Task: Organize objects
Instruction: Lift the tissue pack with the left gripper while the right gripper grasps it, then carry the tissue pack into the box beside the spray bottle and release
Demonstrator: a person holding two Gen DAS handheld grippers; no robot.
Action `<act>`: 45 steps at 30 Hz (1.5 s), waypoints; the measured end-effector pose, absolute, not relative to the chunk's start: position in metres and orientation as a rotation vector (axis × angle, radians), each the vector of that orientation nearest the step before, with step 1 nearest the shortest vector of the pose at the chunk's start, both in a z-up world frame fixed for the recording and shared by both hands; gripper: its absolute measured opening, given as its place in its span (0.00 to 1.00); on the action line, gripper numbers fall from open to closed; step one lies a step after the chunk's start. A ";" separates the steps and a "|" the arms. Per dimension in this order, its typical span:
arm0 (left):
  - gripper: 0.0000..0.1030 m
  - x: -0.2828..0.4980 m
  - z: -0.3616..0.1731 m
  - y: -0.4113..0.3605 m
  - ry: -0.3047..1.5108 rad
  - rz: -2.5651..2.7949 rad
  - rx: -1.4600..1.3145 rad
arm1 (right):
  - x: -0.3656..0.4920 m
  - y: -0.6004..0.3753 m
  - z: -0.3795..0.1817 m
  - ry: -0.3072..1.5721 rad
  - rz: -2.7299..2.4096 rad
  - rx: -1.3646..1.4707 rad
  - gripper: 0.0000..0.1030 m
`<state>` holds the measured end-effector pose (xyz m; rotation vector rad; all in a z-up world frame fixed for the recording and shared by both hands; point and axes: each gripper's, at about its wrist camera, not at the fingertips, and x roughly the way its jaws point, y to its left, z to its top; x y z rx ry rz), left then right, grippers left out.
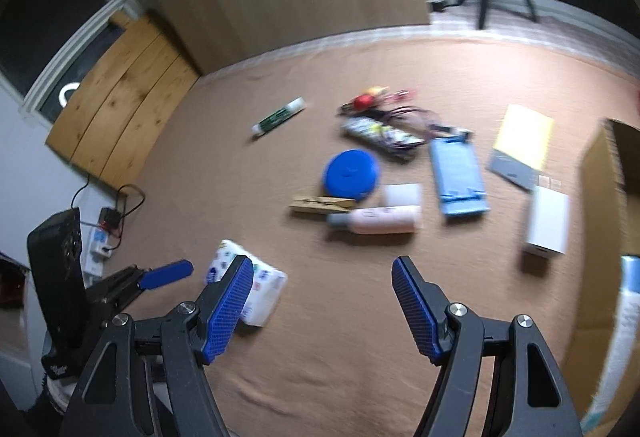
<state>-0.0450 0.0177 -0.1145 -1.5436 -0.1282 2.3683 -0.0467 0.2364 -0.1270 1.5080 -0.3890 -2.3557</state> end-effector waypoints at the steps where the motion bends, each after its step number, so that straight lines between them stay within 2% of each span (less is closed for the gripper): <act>1: 0.83 -0.042 -0.115 0.014 -0.159 2.365 -1.552 | -0.050 0.231 -0.129 -0.386 -2.332 1.512 0.66; 5: 0.82 -0.033 -0.117 0.004 -0.271 2.338 -1.571 | -0.064 0.205 -0.140 -0.364 -2.236 1.531 0.64; 13: 0.78 -0.024 -0.123 0.008 -0.332 2.274 -1.582 | -0.081 0.168 -0.164 -0.320 -2.107 1.600 0.54; 16: 0.74 -0.025 -0.129 0.010 -0.360 2.252 -1.596 | -0.082 0.164 -0.170 -0.319 -2.083 1.619 0.51; 27: 0.68 -0.033 -0.139 0.012 -0.376 2.233 -1.606 | -0.072 0.166 -0.188 -0.409 -1.962 1.681 0.29; 35: 0.59 -0.037 -0.138 0.019 -0.335 2.229 -1.593 | -0.057 0.178 -0.187 -0.486 -1.981 1.674 0.28; 45: 0.59 -0.034 -0.101 0.080 -0.196 2.185 -1.460 | -0.028 0.244 -0.146 -0.608 -2.157 1.587 0.29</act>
